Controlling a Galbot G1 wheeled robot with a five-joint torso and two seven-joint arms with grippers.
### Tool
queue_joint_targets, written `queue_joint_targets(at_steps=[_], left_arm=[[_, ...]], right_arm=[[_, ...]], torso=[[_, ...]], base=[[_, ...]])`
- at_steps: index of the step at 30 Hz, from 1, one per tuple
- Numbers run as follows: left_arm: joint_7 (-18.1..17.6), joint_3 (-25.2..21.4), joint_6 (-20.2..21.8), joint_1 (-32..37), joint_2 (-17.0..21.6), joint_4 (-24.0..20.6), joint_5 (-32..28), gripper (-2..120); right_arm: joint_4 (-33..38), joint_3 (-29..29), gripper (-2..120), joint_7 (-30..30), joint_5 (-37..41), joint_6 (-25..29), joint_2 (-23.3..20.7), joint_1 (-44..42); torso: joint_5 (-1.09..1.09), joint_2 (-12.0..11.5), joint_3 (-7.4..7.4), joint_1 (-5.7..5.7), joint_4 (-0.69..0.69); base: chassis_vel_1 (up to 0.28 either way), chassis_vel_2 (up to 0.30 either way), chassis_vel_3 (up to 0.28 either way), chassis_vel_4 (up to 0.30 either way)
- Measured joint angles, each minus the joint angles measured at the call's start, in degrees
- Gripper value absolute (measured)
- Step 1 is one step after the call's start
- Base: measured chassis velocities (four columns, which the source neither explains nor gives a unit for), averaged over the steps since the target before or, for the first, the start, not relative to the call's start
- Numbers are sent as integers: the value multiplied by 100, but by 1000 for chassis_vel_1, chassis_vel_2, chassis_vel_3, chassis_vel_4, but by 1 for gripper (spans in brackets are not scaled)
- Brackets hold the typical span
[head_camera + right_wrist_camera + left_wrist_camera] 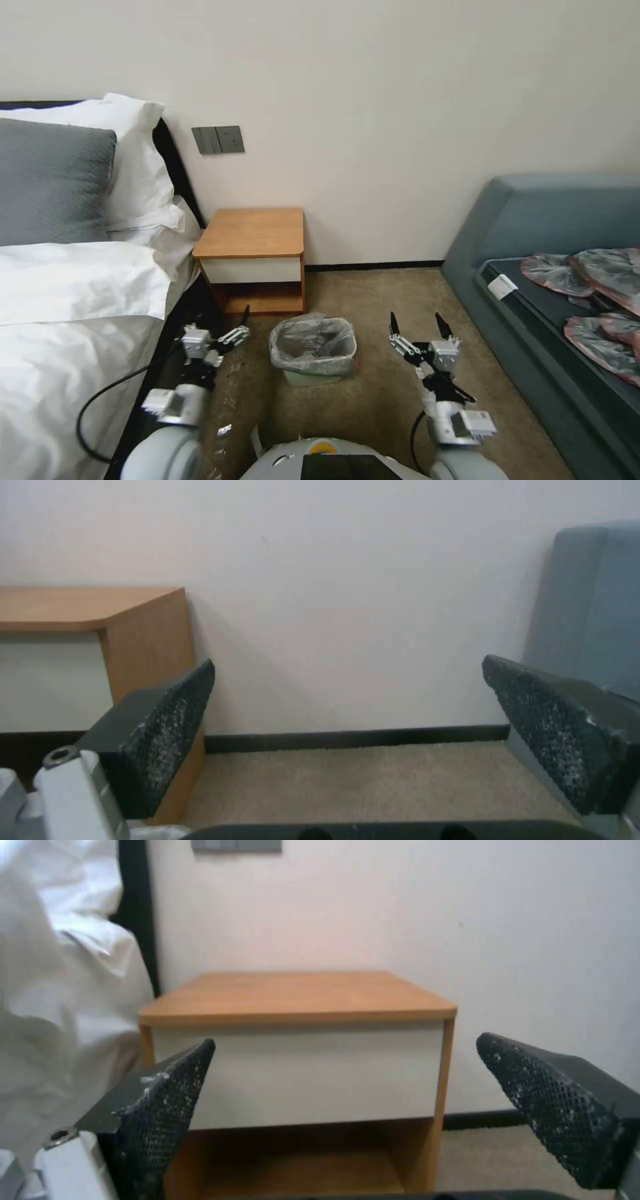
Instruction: Pick up the garbage bag from the table and place it over the trash can.
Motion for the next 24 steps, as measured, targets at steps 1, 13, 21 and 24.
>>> queue_joint_targets(at_steps=[1,13,21,24], left_arm=[[0,0,0,0,0,0,0,100],[-403,-55,-357,982,-436,-351,626,100],[-648,240,-599,1365,-715,-249,785,100],[-667,257,-601,1367,-716,-239,786,100]], right_arm=[[0,0,100,0,0,0,0,0],[144,10,100,-192,4,369,91,-564],[55,5,100,-140,-6,349,74,-371],[49,2,100,-129,-29,347,71,-371]], torso=[[0,0,0,0,0],[3,0,0,0,2],[3,0,0,0,2],[2,0,0,0,2]], base=[[0,0,0,0],[0,0,0,0],[0,0,0,0],[0,0,0,0]])
